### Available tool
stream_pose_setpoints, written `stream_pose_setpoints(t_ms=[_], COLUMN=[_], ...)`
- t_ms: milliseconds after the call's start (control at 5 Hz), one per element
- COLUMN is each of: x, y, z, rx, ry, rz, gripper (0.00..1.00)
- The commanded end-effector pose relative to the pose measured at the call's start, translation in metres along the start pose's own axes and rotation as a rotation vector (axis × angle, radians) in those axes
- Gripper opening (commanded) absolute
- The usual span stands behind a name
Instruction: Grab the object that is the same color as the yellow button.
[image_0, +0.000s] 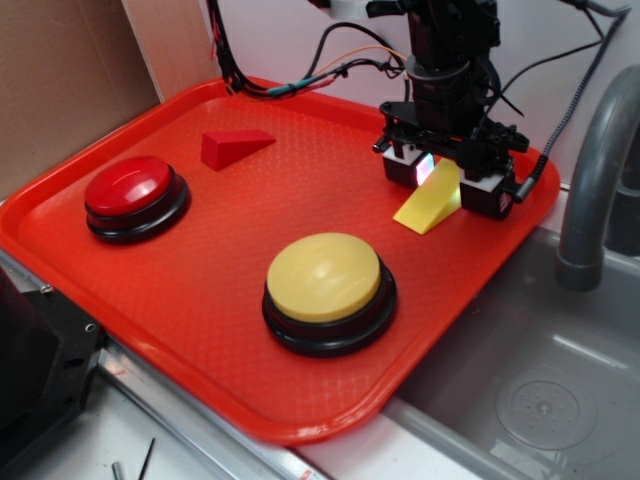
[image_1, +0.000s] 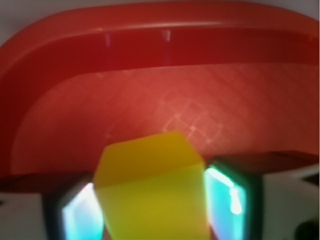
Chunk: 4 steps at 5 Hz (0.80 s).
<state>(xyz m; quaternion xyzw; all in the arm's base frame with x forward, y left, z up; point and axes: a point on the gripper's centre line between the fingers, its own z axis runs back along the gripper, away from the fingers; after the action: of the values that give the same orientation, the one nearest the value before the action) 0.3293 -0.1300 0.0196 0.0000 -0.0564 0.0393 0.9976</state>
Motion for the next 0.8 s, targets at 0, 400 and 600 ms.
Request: stream_pose_setpoints(t_ms=[0,400,600], x=[0.009,0.005,-0.024], y=[0.004,0.045,0.053], z=[0.005,0.079,0.117], rx=[-0.008,-0.033,-0.051], ry=[-0.012,0.003,-0.063], rz=[0.032,0.016,-0.015], gripper=[0.0,0.0,0.0])
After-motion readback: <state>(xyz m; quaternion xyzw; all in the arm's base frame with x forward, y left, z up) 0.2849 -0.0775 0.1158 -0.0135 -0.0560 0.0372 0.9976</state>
